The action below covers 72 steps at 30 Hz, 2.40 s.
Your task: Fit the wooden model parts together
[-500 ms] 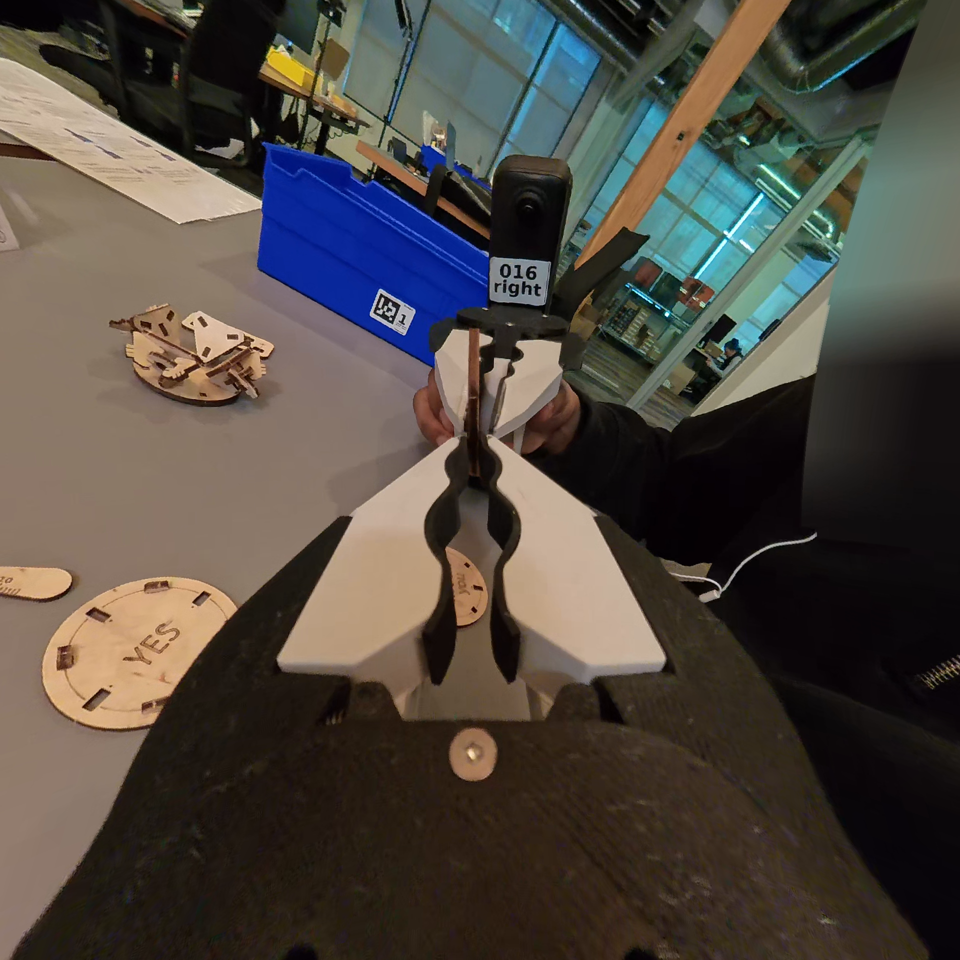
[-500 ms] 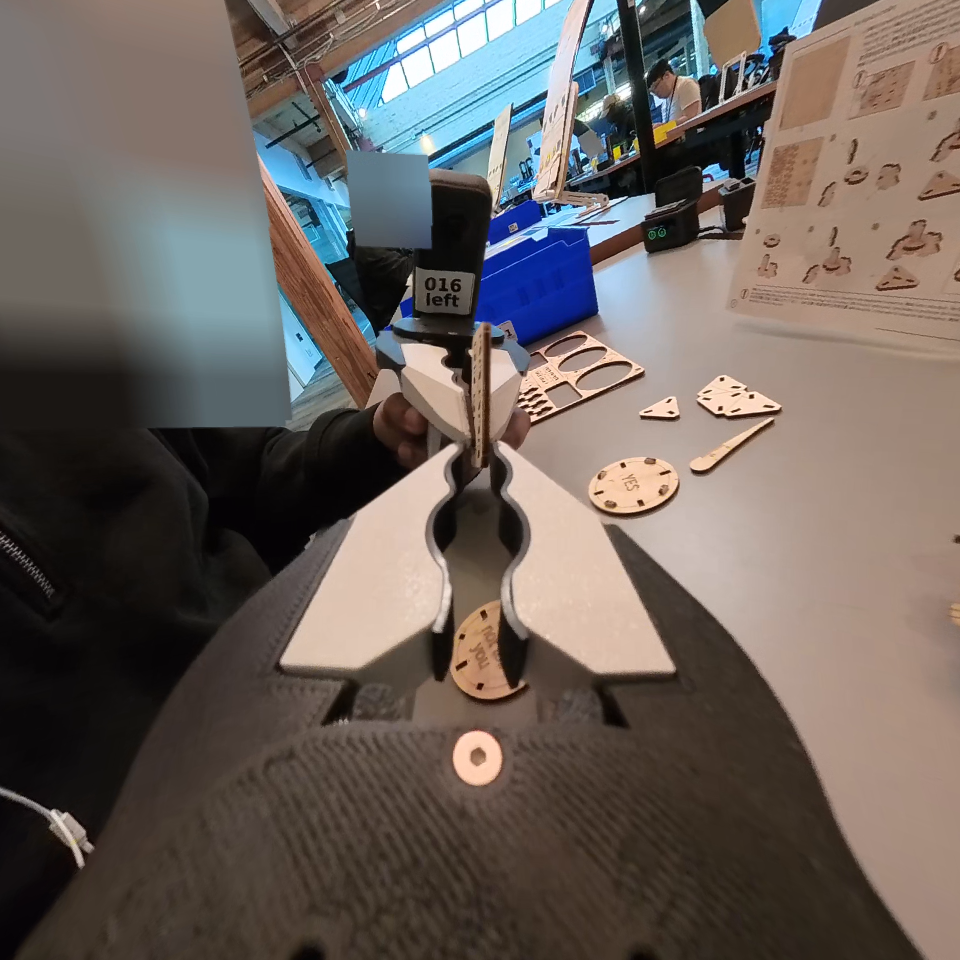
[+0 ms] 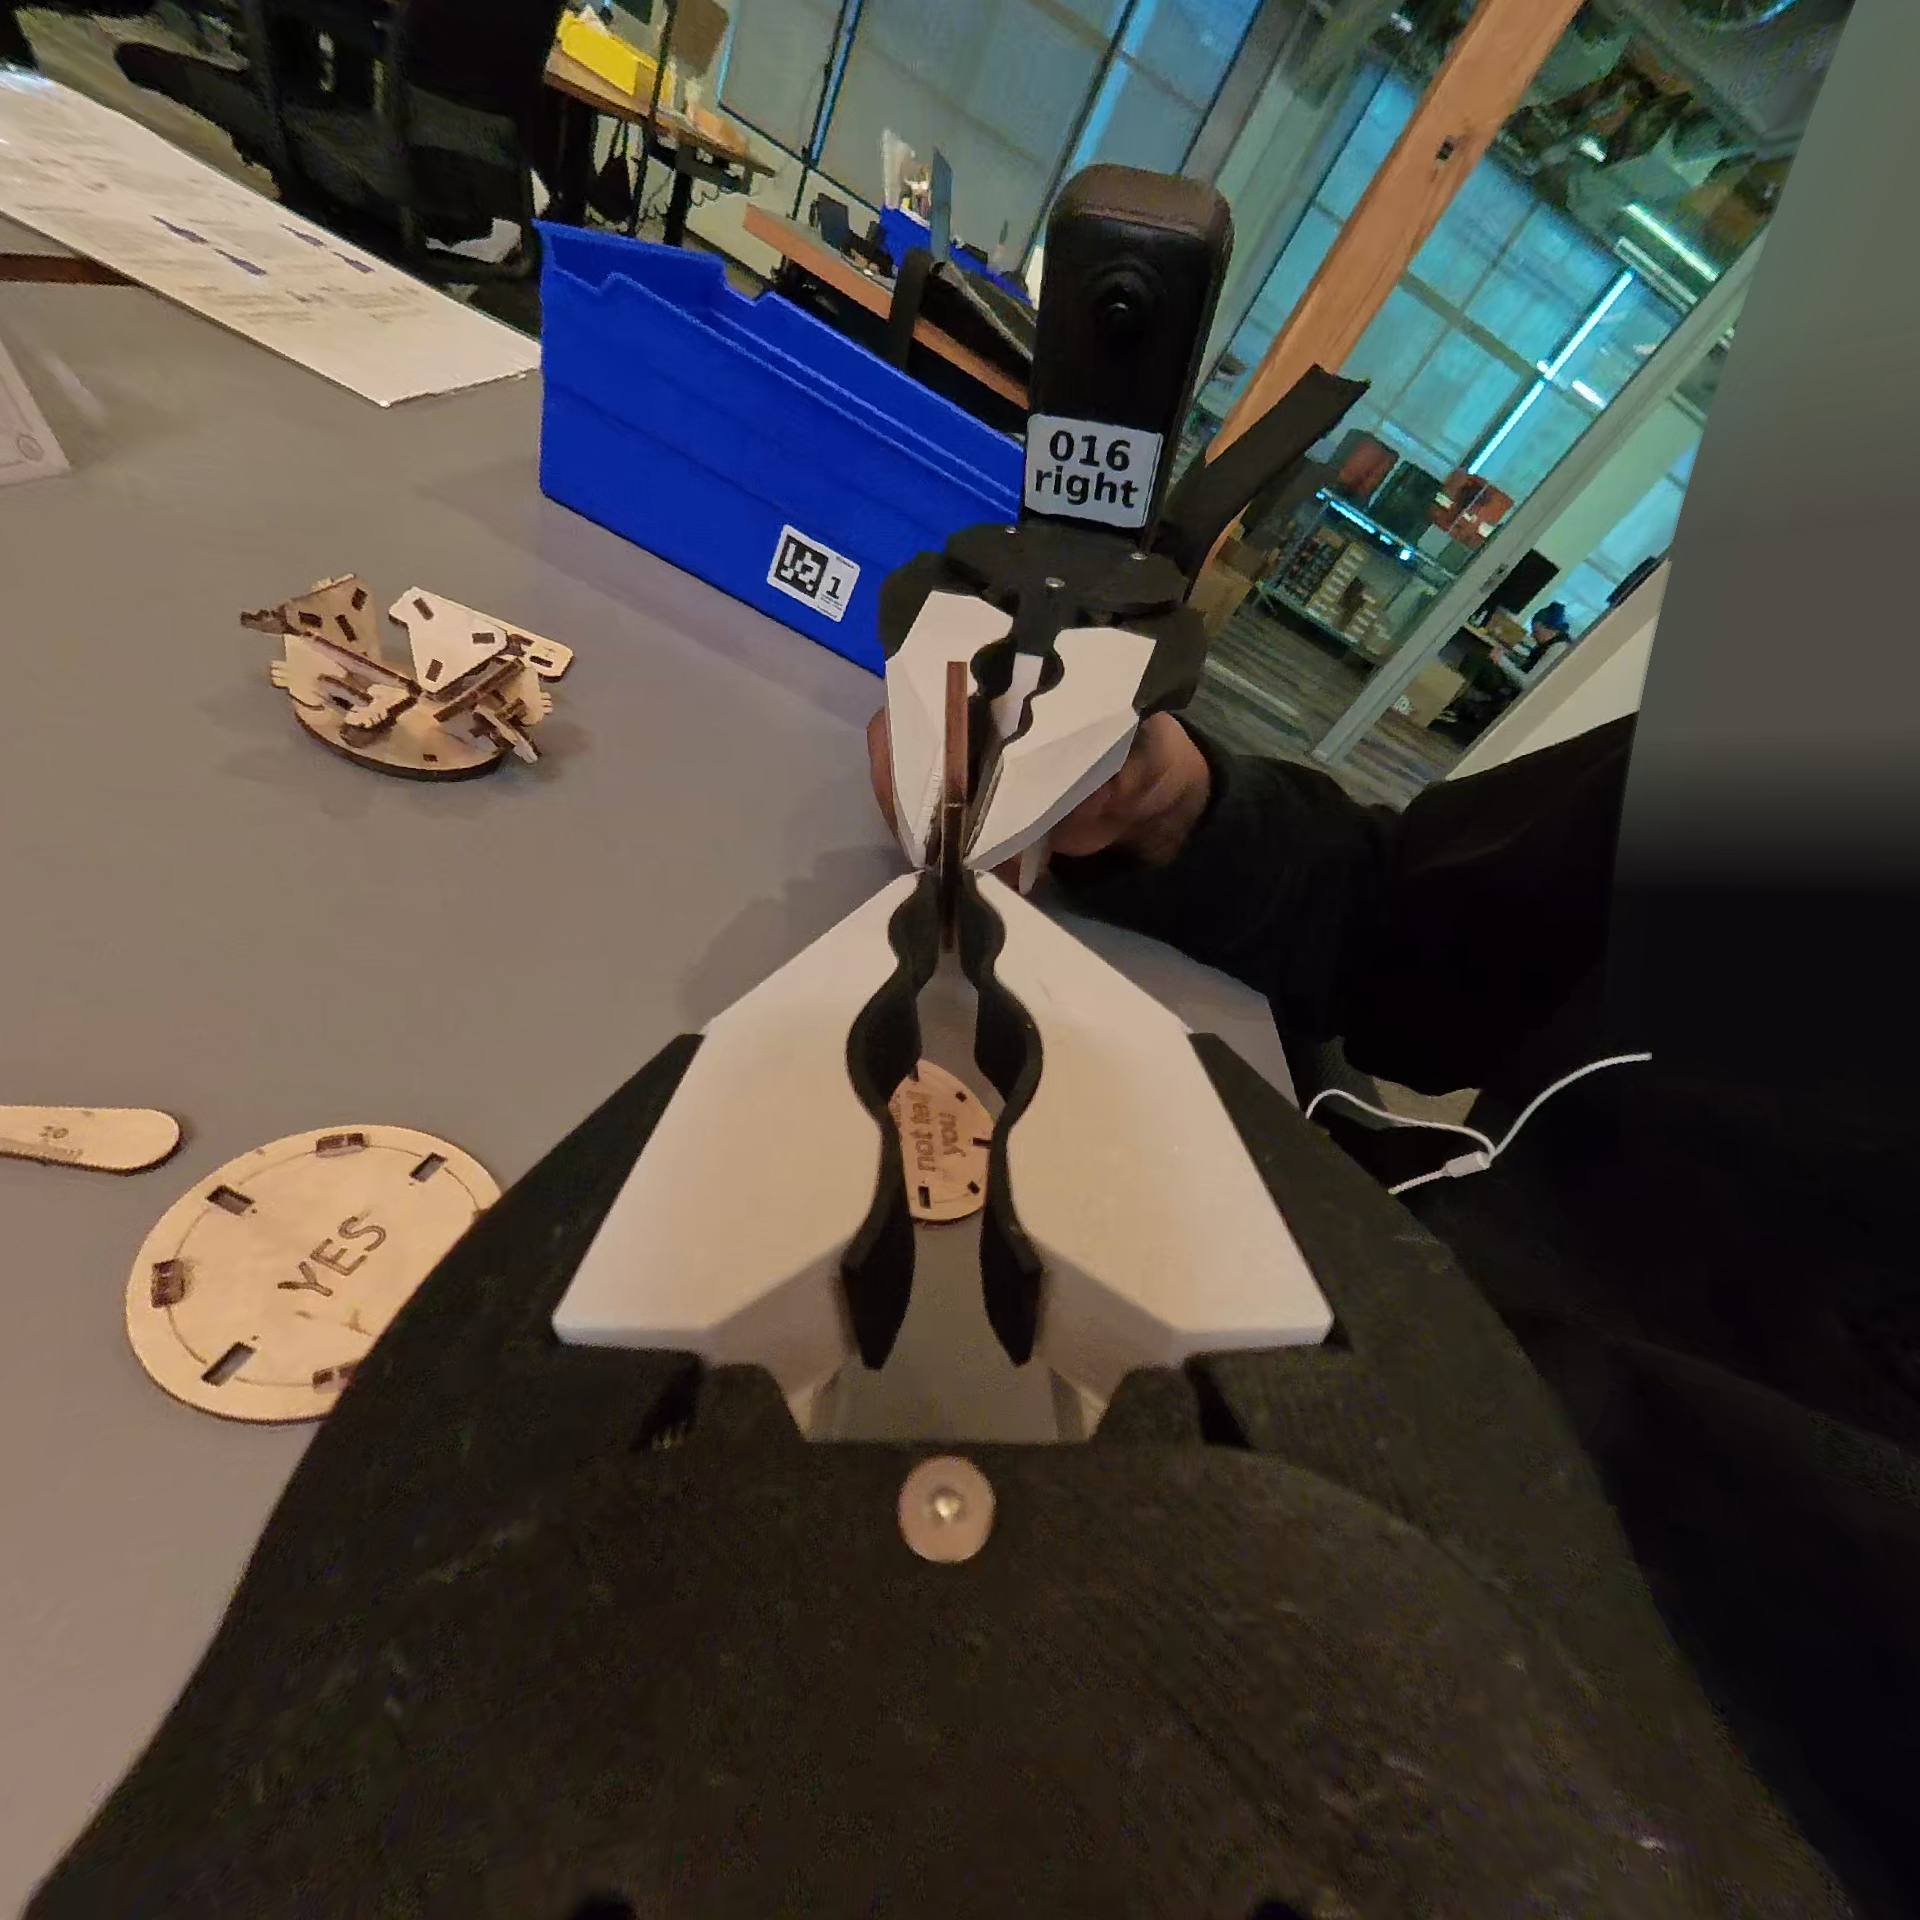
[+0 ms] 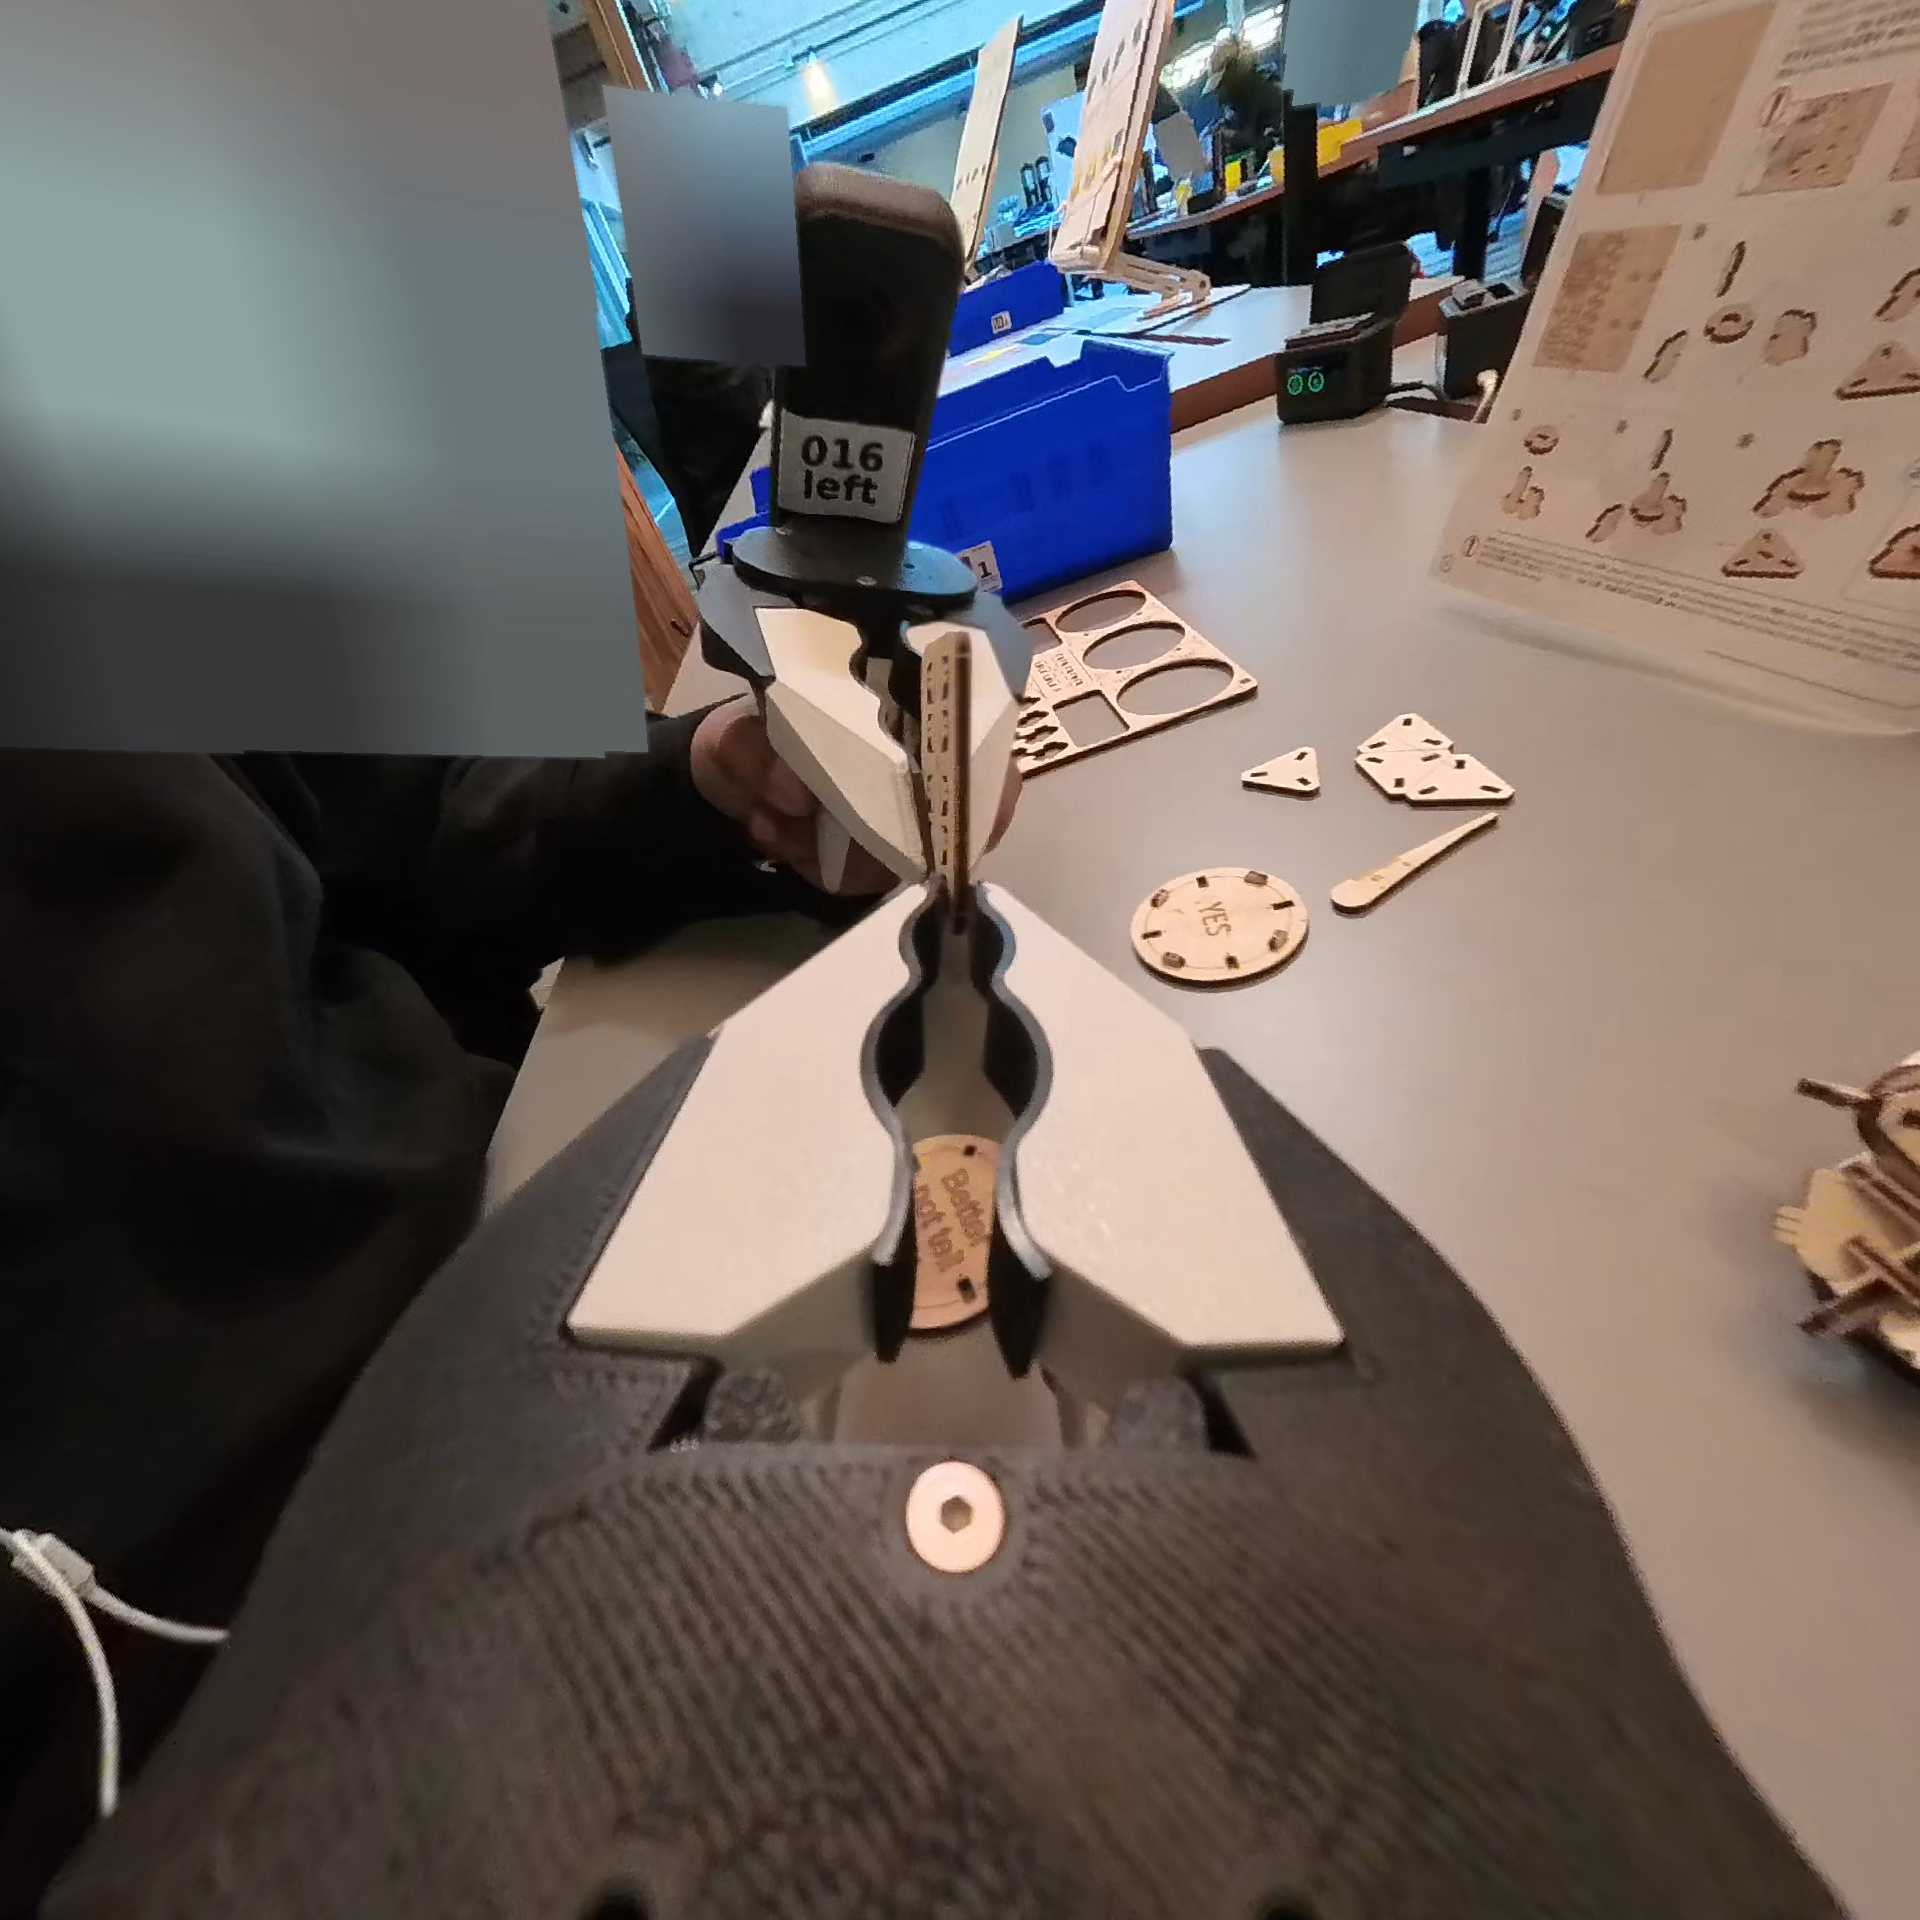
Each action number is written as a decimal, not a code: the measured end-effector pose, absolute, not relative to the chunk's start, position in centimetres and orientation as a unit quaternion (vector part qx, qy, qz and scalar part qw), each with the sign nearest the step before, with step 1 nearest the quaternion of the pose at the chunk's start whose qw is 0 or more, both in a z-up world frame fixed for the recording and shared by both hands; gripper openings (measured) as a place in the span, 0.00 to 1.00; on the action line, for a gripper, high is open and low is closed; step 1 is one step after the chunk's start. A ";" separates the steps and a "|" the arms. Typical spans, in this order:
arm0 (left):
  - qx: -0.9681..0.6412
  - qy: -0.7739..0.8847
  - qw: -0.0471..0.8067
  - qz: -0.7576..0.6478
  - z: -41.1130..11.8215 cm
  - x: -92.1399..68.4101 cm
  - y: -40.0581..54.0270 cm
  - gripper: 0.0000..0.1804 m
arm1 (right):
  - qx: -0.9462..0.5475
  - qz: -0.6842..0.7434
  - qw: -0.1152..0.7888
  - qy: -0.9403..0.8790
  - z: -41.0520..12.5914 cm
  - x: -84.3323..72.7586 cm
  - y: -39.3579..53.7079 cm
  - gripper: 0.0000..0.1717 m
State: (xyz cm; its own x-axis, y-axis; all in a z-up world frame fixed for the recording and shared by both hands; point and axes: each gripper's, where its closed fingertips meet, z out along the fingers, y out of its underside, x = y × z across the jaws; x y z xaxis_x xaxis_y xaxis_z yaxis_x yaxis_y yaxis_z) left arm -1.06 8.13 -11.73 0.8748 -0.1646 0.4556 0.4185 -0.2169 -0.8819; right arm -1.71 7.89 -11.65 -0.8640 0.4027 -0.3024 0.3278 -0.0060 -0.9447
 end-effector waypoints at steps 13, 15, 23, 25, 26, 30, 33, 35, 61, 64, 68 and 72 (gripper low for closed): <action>-0.770 -0.114 0.589 -0.217 -13.6 -1.5 8.3 0.00 | -0.286 0.613 0.041 -0.736 -13.6 -2.2 8.0 0.02; -0.772 -0.114 0.587 -0.215 -13.7 -1.6 8.3 0.00 | -0.288 0.610 0.040 -0.738 -13.7 -2.3 8.0 0.02; -0.779 -0.120 0.581 -0.205 -14.0 -1.7 8.5 0.00 | -0.301 0.601 0.036 -0.740 -14.2 -2.5 8.2 0.01; -0.779 -0.123 0.579 -0.205 -14.0 -1.8 8.5 0.00 | -0.305 0.605 0.028 -0.735 -14.1 -2.6 8.2 0.01; -0.777 -0.127 0.579 -0.210 -14.0 -1.9 8.6 0.00 | -0.307 0.608 0.024 -0.732 -14.0 -2.7 8.3 0.01; -0.763 -0.139 0.585 -0.237 -13.6 -2.0 8.5 0.00 | -0.321 0.620 0.021 -0.715 -13.6 -3.2 8.8 0.08; -0.766 -0.149 0.581 -0.231 -14.1 -2.7 8.2 0.00 | -0.327 0.629 0.021 -0.705 -13.3 -3.4 9.1 0.09; -0.759 -0.156 0.585 -0.240 -14.0 -2.9 8.1 0.00 | -0.325 0.630 0.026 -0.705 -13.3 -3.4 9.1 0.10; -0.643 -0.083 0.629 -0.429 -8.9 0.8 7.1 0.00 | -0.227 0.717 -0.259 -0.606 -9.2 1.7 5.5 0.28; -0.648 -0.087 0.626 -0.425 -9.3 0.7 7.2 0.00 | -0.223 0.719 -0.265 -0.602 -8.9 1.9 5.5 0.28; -0.646 -0.098 0.629 -0.421 -9.4 0.1 7.1 0.00 | -0.224 0.725 -0.262 -0.596 -8.6 1.7 6.0 0.26; -0.649 -0.098 0.627 -0.420 -9.4 0.1 7.1 0.00 | -0.224 0.727 -0.260 -0.595 -8.5 1.6 6.2 0.26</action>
